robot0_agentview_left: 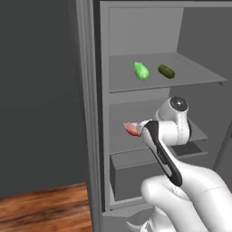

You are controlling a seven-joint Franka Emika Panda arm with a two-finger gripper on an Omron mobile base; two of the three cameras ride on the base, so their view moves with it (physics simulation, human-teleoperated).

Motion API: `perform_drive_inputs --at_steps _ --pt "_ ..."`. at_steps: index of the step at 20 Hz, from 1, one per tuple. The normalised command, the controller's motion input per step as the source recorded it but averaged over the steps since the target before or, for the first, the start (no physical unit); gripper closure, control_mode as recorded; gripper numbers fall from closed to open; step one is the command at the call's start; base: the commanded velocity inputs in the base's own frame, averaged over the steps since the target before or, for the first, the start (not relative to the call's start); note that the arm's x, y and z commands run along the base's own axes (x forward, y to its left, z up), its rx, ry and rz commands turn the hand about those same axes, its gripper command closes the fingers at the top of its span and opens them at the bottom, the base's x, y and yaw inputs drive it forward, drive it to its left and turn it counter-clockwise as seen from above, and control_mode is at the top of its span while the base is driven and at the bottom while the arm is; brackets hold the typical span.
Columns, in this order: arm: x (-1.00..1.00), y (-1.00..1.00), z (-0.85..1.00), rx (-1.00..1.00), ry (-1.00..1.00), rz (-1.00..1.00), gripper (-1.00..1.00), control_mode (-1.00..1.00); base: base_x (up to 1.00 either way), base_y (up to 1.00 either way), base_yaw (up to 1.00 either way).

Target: Gather the corn and cucumber from the fridge and place them on a tray on the dining counter. Then gather the steak and fish from the fridge and place them on the other tray.

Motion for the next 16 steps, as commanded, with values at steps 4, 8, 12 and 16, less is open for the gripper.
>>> perform_drive_inputs --at_steps 4,8,12,16 --pt "0.18 0.01 -0.15 0.0 0.0 0.09 -1.0 -1.0 0.0 0.0 0.0" --pt "0.29 0.01 0.0 0.0 0.11 0.02 -1.0 -1.0 0.0 0.0 0.0" --pt "0.25 0.0 -0.1 0.0 0.09 0.02 -1.0 -1.0 0.0 0.0 0.0" --pt "0.3 0.0 -0.15 0.0 0.09 0.0 -1.0 -1.0 0.0 0.0 0.0"
